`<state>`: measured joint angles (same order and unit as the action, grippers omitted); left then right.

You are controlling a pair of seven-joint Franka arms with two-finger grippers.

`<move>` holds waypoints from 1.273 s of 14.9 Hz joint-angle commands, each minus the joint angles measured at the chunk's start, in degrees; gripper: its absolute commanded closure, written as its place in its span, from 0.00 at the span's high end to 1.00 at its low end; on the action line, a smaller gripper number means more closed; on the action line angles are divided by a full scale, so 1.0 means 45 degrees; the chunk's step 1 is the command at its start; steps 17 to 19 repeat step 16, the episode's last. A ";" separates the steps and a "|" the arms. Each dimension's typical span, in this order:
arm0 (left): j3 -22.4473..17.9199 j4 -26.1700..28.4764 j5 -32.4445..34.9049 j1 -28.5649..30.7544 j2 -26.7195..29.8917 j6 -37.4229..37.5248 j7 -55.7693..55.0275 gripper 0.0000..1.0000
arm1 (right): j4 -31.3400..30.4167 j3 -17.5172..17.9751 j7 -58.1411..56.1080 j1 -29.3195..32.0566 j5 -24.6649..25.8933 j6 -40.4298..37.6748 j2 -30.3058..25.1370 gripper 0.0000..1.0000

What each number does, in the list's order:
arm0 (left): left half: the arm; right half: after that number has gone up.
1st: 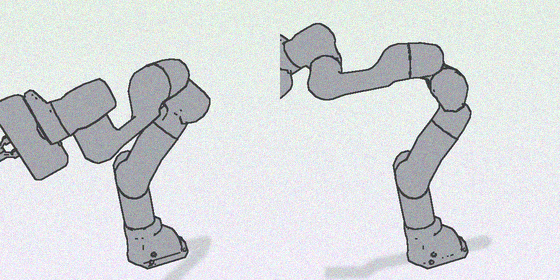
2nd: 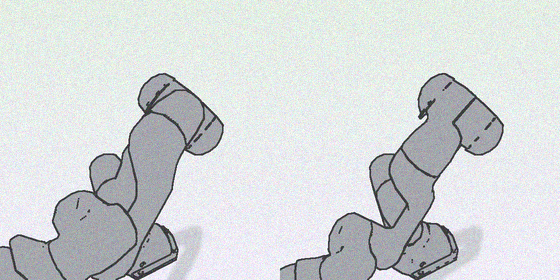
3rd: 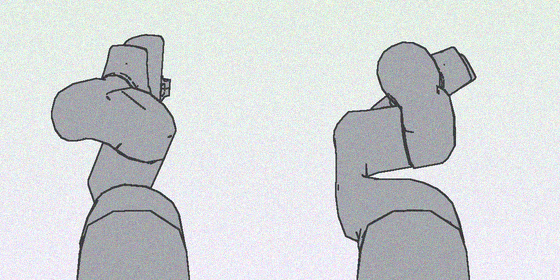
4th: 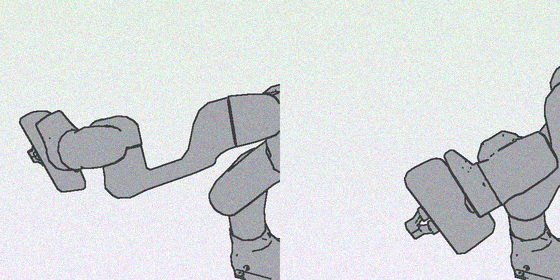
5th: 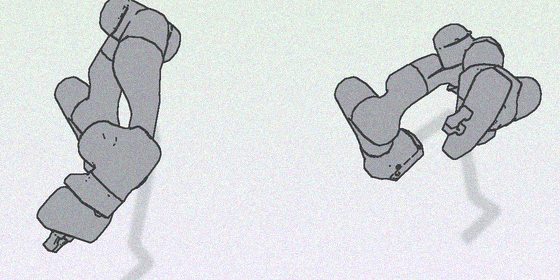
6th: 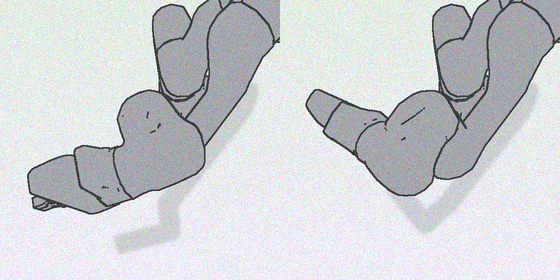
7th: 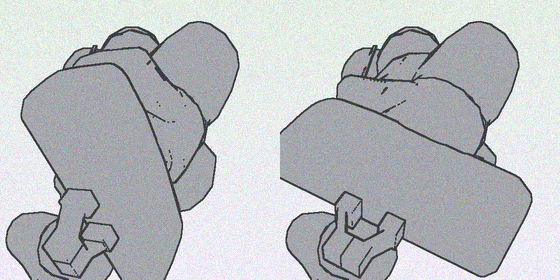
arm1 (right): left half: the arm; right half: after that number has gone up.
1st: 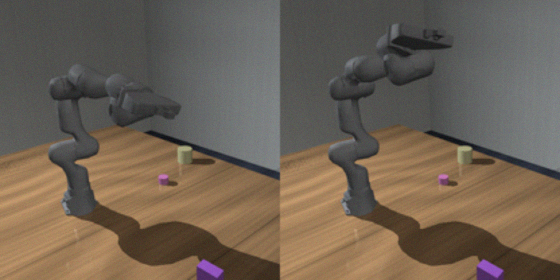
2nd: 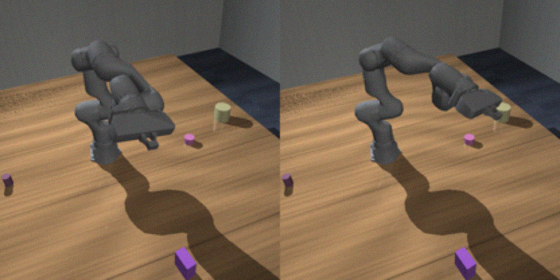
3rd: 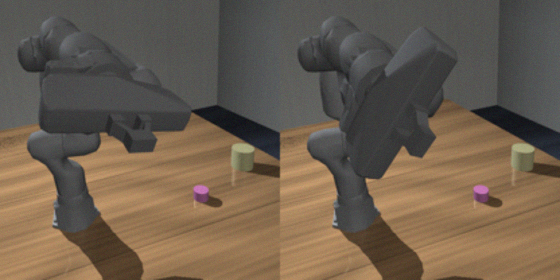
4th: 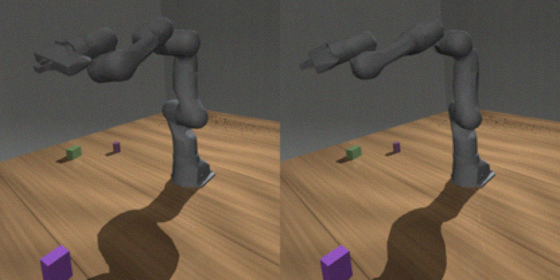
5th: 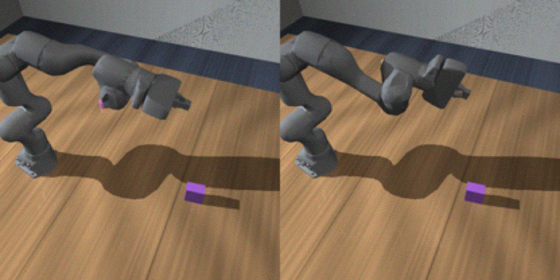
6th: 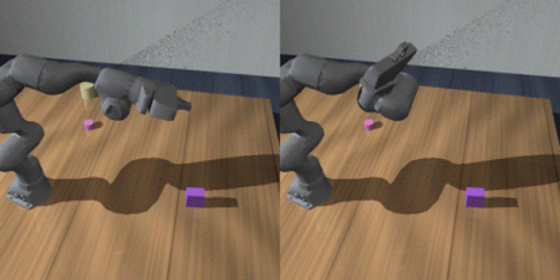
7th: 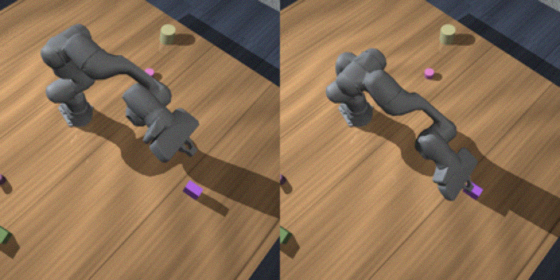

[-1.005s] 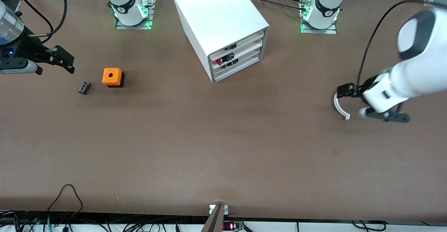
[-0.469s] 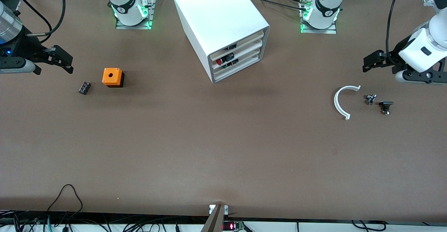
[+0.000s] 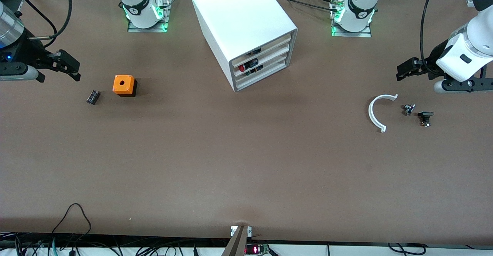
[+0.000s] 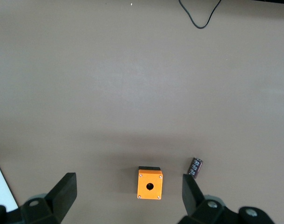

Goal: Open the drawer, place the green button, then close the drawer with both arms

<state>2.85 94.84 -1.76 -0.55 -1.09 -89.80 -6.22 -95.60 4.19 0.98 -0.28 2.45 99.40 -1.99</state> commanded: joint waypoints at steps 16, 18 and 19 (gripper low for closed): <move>-0.0535 0.0566 0.0626 0.0259 0.0243 -0.0124 0.2320 1.00 | 0.0736 0.0065 -0.0177 0.0179 -0.0017 -0.0154 0.0383 1.00; -0.0535 0.0566 0.0626 0.0259 0.0243 -0.0124 0.2320 1.00 | 0.0736 0.0065 -0.0177 0.0179 -0.0017 -0.0154 0.0383 1.00; -0.0535 0.0566 0.0626 0.0259 0.0243 -0.0124 0.2320 1.00 | 0.0736 0.0065 -0.0177 0.0179 -0.0017 -0.0154 0.0383 1.00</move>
